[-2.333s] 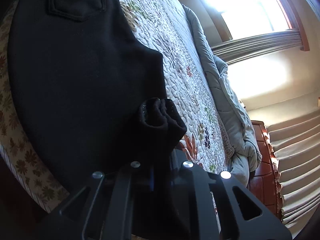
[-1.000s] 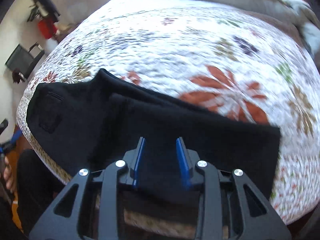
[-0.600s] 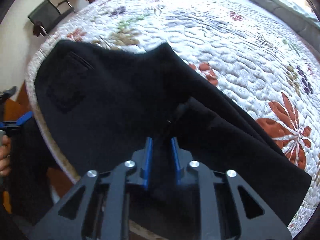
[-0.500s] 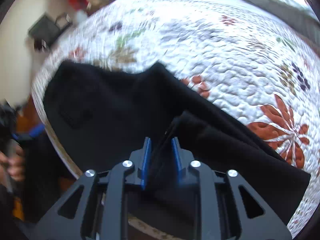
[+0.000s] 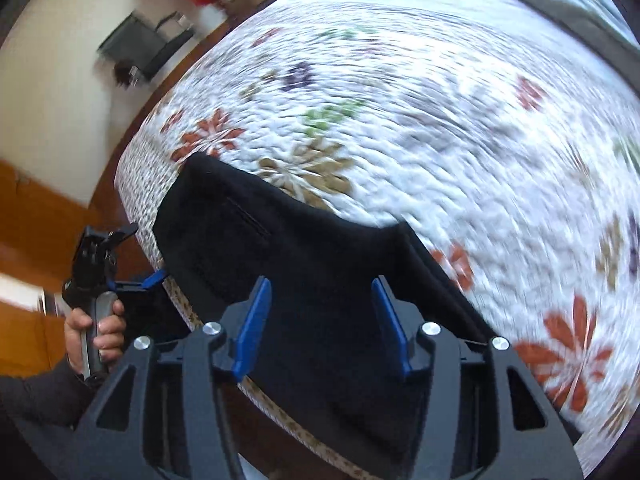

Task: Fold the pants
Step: 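Lift the black pants off the quilt with both tools gripping their ends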

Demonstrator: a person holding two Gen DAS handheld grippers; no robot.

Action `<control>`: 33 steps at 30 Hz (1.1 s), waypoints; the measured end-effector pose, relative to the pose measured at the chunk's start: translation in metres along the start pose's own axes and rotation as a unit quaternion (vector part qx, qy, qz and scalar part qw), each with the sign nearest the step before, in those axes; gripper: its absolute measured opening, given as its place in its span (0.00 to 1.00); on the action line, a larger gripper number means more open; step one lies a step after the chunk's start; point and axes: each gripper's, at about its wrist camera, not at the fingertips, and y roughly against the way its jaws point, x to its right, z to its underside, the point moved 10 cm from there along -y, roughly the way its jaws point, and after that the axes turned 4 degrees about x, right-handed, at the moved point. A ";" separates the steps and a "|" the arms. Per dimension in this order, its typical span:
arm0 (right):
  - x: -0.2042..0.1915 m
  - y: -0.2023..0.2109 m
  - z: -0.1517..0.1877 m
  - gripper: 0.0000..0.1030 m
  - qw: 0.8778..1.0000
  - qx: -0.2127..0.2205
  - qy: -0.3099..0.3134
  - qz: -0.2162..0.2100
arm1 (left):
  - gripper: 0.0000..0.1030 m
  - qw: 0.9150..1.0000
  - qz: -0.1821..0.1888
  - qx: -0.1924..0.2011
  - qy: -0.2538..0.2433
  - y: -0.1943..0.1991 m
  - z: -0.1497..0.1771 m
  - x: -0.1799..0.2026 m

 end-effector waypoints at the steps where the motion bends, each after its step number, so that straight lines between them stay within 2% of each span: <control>1: -0.009 -0.005 -0.006 0.57 1.000 -0.011 0.013 -0.004 | 0.96 1.000 0.003 -0.002 0.008 -0.002 -0.002 -0.001; 5: -0.048 -0.034 -0.037 0.58 0.996 -0.050 0.076 -0.022 | 0.96 1.000 0.012 -0.002 -0.005 -0.008 -0.004 0.006; 7: -0.065 -0.047 -0.047 0.63 0.992 -0.070 0.096 -0.042 | 0.96 1.000 0.009 -0.003 -0.013 -0.012 -0.002 0.006; 9: -0.082 -0.061 -0.055 0.72 0.986 -0.095 0.125 -0.060 | 0.96 1.000 -0.004 -0.001 -0.005 -0.019 -0.003 0.001; 12: -0.101 -0.085 -0.064 0.80 0.974 -0.136 0.165 -0.070 | 0.96 1.000 -0.009 0.002 -0.003 -0.025 -0.002 0.002; 14: -0.114 -0.103 -0.070 0.82 0.963 -0.165 0.202 -0.067 | 0.96 1.000 -0.008 -0.002 -0.008 -0.031 0.001 0.007; 17: -0.127 -0.126 -0.080 0.83 0.951 -0.194 0.230 -0.076 | 0.94 0.998 -0.037 -0.002 -0.046 -0.040 0.004 0.012; 22: -0.141 -0.162 -0.088 0.83 0.933 -0.237 0.254 -0.096 | 0.58 0.995 -0.083 0.005 -0.049 -0.043 0.008 -0.003; 24: -0.149 -0.176 -0.089 0.84 0.925 -0.254 0.260 -0.109 | 0.55 0.996 -0.079 0.004 -0.045 -0.042 0.008 -0.008; 29: -0.166 -0.207 -0.090 0.85 0.910 -0.283 0.266 -0.144 | 0.58 0.997 -0.065 -0.001 -0.044 -0.044 0.005 -0.009; 31: -0.169 -0.215 -0.088 0.84 0.904 -0.295 0.273 -0.148 | 0.55 0.997 -0.065 -0.002 -0.045 -0.042 0.004 -0.011; 32: -0.171 -0.218 -0.087 0.83 0.901 -0.300 0.276 -0.148 | 0.55 0.997 -0.068 -0.003 -0.045 -0.042 0.003 -0.012; 33: -0.171 -0.222 -0.085 0.75 0.898 -0.306 0.278 -0.148 | 0.54 0.997 -0.069 -0.006 -0.044 -0.042 0.003 -0.012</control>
